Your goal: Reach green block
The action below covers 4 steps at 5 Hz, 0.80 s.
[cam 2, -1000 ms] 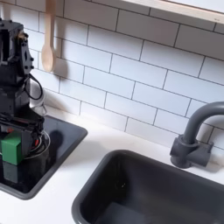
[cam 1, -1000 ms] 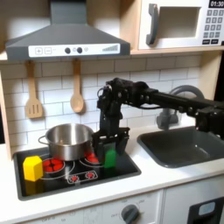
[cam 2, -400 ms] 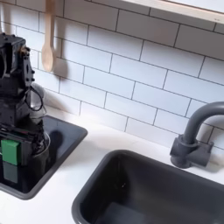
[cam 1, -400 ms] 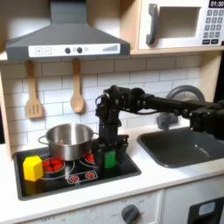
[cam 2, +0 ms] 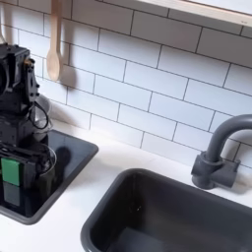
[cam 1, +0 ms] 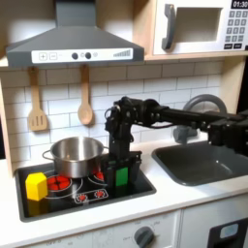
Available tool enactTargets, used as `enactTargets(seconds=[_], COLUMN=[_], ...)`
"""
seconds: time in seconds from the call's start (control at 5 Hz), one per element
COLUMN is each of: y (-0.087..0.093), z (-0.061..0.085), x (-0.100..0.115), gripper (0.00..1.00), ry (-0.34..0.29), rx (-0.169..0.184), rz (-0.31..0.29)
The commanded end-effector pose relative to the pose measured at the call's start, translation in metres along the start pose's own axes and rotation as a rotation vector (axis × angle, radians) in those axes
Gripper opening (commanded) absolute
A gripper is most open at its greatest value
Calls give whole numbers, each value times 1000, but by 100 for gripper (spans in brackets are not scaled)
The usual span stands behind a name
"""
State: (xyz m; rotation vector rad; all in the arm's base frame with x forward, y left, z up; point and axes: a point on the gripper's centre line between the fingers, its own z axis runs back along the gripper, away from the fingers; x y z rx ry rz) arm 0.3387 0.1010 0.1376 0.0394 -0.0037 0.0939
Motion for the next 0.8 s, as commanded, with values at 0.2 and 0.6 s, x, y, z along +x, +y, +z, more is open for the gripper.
enactTargets(seconds=[0.2, 0.6], y=[0, 0], z=[-1, -1], x=[1, 1], gripper=[100, 100], ry=[-7, -5], rx=[-13, -1], rz=[8, -1])
